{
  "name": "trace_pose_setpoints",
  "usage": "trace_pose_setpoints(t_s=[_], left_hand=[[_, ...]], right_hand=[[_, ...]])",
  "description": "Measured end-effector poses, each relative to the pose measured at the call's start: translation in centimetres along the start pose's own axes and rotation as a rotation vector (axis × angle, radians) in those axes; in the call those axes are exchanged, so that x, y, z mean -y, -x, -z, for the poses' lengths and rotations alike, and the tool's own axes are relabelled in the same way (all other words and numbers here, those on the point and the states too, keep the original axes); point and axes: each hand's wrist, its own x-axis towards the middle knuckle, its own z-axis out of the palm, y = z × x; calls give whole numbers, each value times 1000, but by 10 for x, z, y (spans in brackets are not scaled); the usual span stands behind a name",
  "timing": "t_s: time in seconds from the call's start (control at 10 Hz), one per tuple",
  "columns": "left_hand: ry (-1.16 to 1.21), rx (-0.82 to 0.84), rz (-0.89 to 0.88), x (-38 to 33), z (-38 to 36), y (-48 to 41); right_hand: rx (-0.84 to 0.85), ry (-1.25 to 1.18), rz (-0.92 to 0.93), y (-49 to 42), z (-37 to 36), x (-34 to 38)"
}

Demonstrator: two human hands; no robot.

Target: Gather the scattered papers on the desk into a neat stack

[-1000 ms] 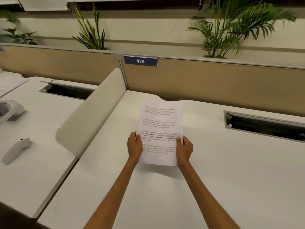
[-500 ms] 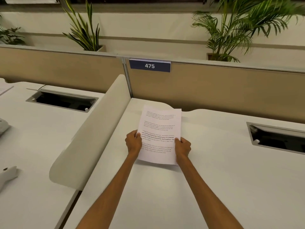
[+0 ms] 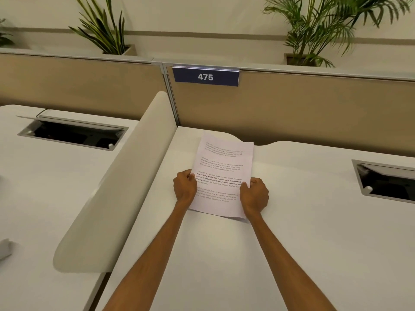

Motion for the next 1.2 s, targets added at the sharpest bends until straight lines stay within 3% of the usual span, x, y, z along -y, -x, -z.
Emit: trace_pose_setpoints(t_s=[0.3, 0.8, 1.2], left_hand=[[-71, -19, -52, 3, -5, 10], [-356, -38, -169, 5, -11, 16], [-220, -99, -345, -36, -20, 84]], right_hand=[[-73, 159, 148, 0, -6, -14], [-122, 104, 199, 1, -12, -22], [-157, -75, 262, 16, 56, -35]])
